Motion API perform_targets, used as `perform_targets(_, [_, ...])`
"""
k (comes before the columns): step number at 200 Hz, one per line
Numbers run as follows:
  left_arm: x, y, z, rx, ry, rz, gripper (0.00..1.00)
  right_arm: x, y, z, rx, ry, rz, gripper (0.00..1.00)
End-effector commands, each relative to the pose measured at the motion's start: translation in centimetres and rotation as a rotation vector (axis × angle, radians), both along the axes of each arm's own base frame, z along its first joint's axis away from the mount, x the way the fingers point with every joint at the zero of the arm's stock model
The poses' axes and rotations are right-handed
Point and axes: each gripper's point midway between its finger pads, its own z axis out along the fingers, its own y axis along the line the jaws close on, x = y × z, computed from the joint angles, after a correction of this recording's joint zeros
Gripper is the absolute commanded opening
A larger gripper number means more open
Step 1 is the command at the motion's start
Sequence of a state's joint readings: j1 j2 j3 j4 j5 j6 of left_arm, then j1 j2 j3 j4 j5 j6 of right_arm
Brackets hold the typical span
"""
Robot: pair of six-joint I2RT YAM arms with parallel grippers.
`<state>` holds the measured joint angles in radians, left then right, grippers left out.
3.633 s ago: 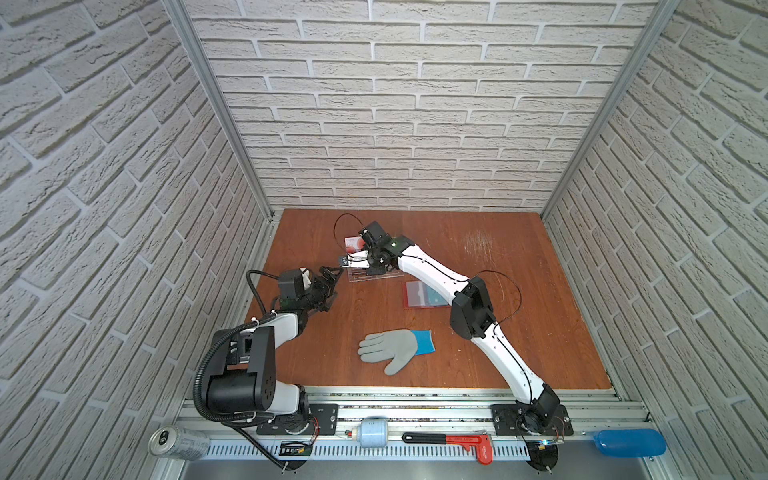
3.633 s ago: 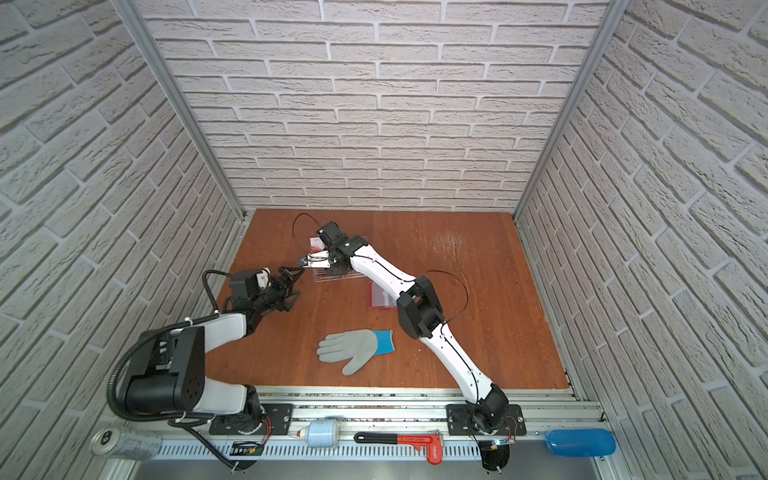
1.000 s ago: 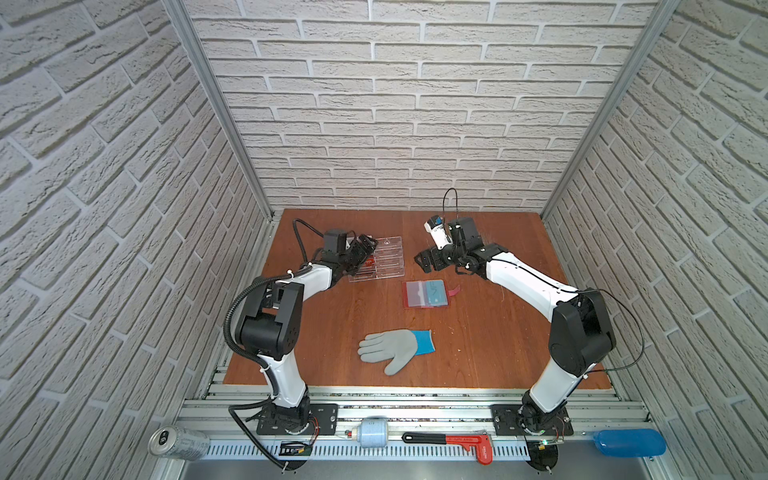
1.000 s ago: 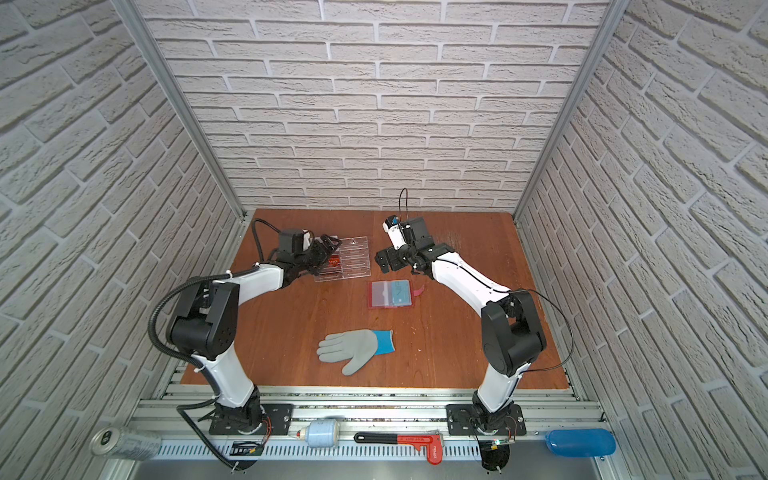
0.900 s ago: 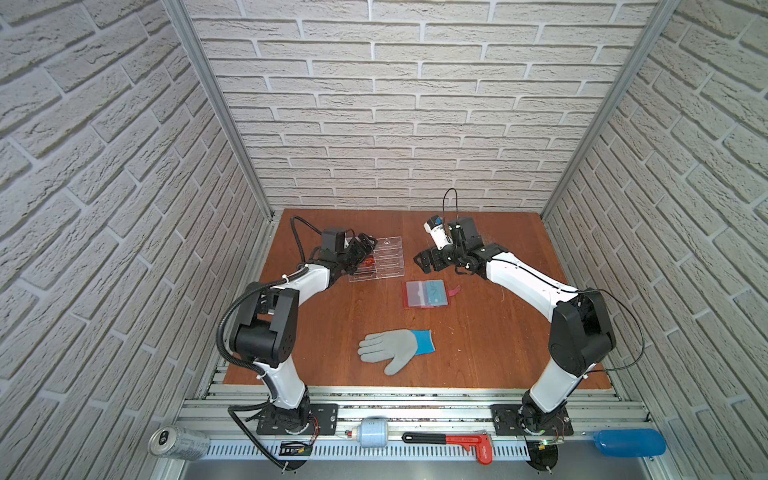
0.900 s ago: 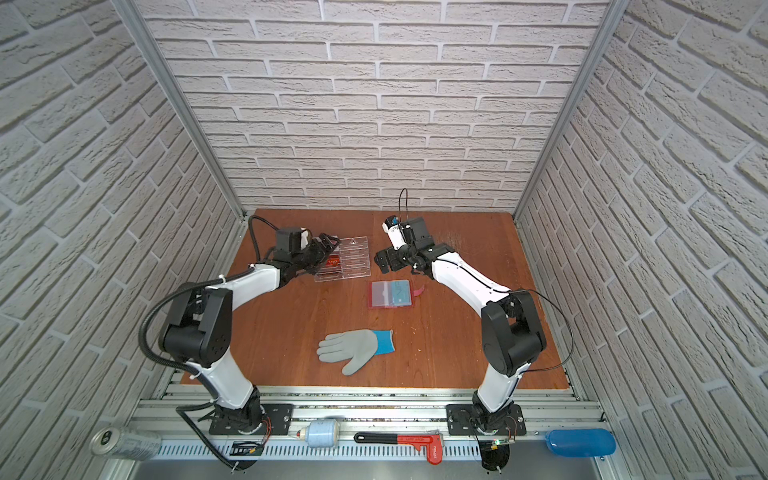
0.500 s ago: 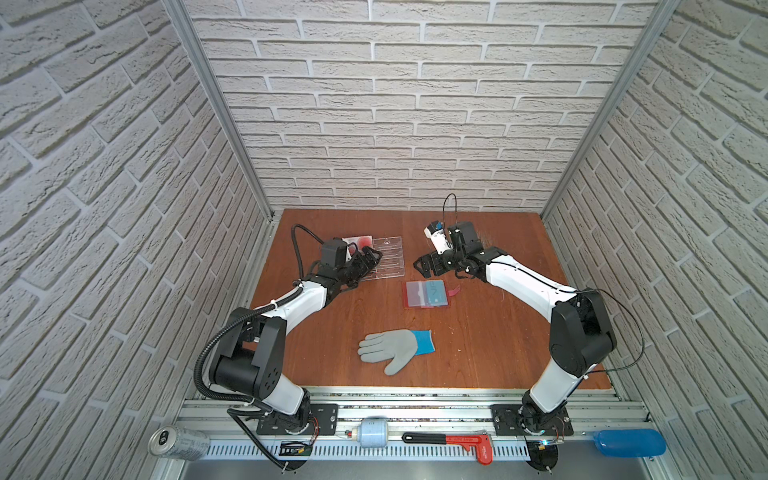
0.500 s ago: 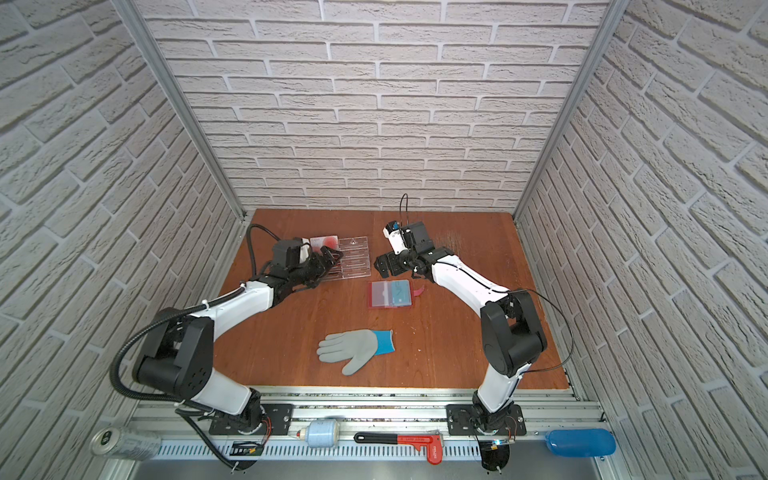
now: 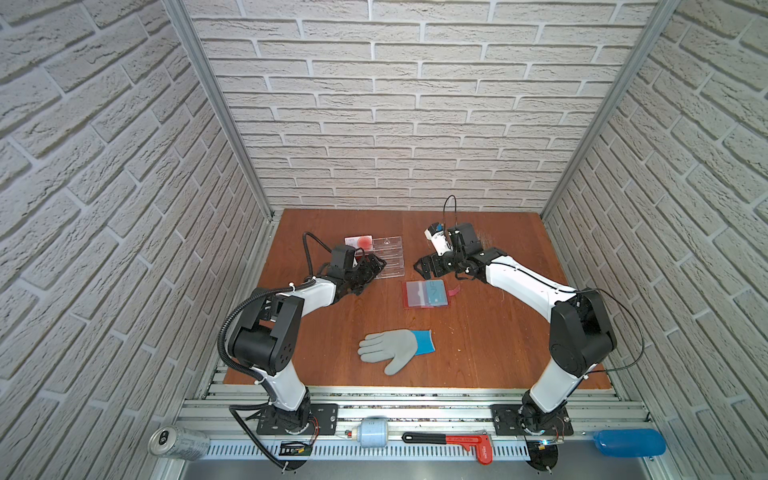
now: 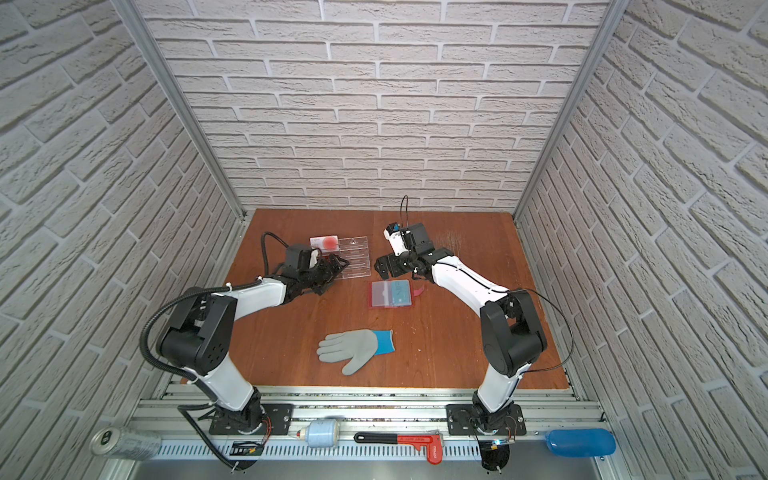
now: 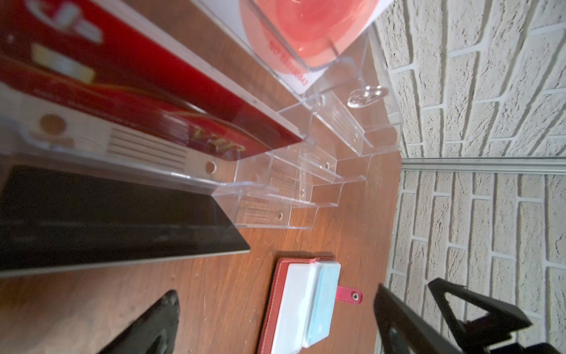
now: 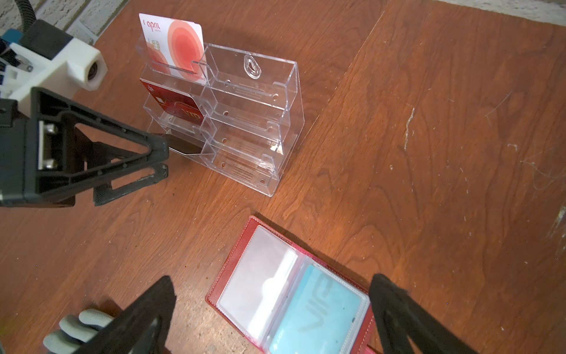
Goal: Take the credit cards out of the card holder
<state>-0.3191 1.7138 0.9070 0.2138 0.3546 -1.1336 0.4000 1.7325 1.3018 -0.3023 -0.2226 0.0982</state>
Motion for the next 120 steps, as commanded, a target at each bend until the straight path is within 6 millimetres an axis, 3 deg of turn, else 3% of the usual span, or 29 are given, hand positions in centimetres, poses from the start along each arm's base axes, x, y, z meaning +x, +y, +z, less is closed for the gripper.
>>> perform_targets(1, [2.4, 0.4, 2.1, -0.016, -0.084, 0.013, 0.98, 0.0, 0.0, 1.9, 0.033, -0.049, -0.004, 1.00])
perform_targets(57, [4.1, 2.4, 1.7, 0.018, -0.087, 0.053, 0.98, -0.2, 0.0, 1.8, 0.040, -0.050, 0.003, 1.00])
perform_targets(120, [4.9, 2.7, 1.7, 0.047, -0.094, 0.058, 0.98, -0.3, 0.3, 1.8, 0.052, -0.048, 0.012, 1.00])
